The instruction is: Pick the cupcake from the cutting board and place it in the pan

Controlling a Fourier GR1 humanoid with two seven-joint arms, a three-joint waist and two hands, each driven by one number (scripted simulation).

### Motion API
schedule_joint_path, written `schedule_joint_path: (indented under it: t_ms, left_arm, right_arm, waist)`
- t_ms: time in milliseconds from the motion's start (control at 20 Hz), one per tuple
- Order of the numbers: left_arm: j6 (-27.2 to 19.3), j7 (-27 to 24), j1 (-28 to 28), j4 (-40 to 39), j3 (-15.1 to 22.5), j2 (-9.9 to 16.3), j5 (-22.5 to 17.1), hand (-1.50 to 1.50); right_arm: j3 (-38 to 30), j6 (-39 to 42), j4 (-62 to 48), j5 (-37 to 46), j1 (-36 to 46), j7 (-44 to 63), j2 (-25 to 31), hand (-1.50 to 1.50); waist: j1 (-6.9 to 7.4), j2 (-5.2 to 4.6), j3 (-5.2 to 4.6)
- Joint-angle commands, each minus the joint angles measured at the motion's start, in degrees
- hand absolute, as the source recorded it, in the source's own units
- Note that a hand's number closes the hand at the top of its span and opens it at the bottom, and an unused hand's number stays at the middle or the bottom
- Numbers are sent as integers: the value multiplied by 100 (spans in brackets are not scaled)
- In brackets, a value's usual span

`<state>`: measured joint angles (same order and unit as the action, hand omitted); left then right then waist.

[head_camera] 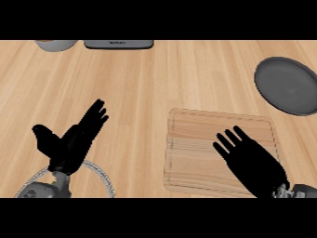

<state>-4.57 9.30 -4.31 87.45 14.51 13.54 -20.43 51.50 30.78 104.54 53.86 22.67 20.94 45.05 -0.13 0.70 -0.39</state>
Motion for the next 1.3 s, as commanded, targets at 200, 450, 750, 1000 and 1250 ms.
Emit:
schedule_joint_path:
  t_ms: [200, 450, 750, 1000, 1250]
  left_arm:
    - [-26, 292, 13, 336, -68, 52, 10, 0]
    - [-48, 560, -86, 473, -104, -46, 98, 0]
    - [252, 20, 294, 232, -132, -248, 176, 0]
    - [315, 391, -107, 184, -468, -169, 54, 0]
    - [295, 207, 107, 251, -297, -406, 458, 0]
  right_arm:
    - [809, 2027, 389, 585, -755, 2406, -1558, -150]
    - [668, 2214, -261, 898, -627, 2544, -2338, -150]
    - [810, 1713, -239, 1556, -831, 2319, -1837, -150]
    - [812, 1292, -263, 2015, -912, 2055, -1198, -150]
    - [538, 1533, -216, 2182, -1094, 1761, -1361, -150]
  waist:
    - [-15, -39, 35]
    - [36, -63, 40]
    - [22, -65, 39]
    - [12, -67, 40]
    - [20, -66, 39]
